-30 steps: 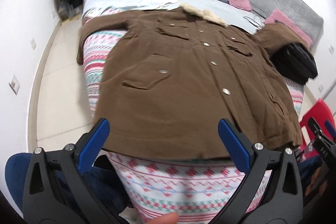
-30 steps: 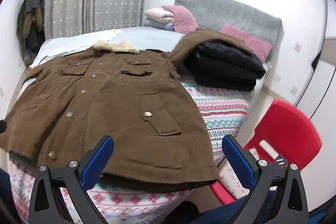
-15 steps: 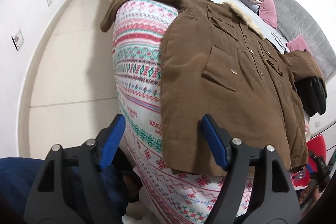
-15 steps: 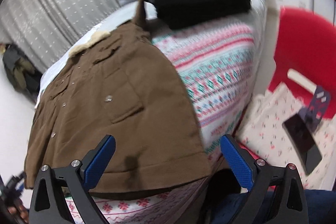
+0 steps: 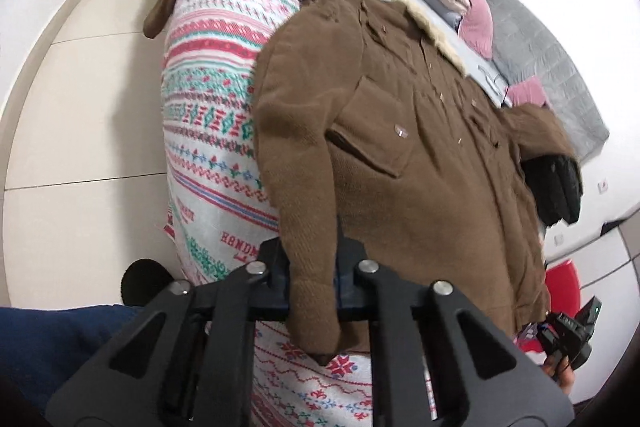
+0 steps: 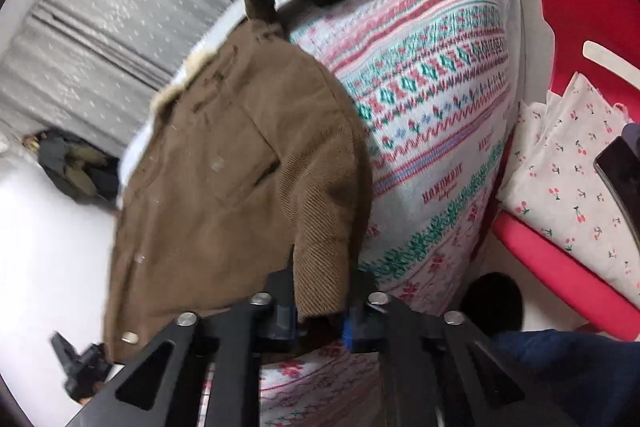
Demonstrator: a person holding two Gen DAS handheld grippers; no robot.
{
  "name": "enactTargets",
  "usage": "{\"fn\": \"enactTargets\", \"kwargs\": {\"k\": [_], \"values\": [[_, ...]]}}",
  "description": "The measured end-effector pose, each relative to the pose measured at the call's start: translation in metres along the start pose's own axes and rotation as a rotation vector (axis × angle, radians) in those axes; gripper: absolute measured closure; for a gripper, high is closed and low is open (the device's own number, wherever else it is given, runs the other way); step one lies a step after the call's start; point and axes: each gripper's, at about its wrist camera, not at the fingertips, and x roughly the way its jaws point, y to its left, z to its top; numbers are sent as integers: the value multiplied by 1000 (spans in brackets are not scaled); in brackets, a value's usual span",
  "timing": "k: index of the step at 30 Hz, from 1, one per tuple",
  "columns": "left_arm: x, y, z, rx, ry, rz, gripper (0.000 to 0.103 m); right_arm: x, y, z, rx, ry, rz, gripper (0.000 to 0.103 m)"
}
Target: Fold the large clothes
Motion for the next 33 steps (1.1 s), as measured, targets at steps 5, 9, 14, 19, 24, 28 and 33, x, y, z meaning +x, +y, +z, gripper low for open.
{"fn": "enactTargets", "kwargs": {"k": [5,9,14,19,24,28,33], "values": [[-46,-1,14,-17,-59,17,90,-44,23,11,-88,-92,-10,94],[-61,0,24,-33,-55,14,90,-78,45,27,-140,-156,3,94],[-37,11,15,-31,-6,114,90,-69,43,30,-150,-143,-92,94],[-6,11,2,18,54,210,88,-18,14,19,-118,-31,-249,94],[-14,11,6,39,38,213,72,-19,23,16,-190,-24,-312,87],[-40,16,13,6,-16,235,69,-31,43,14,-272,-79,-376,69],[-68,1,36,8,-130,242,67,-62,86,26,-428,-250,-447,49]]}}
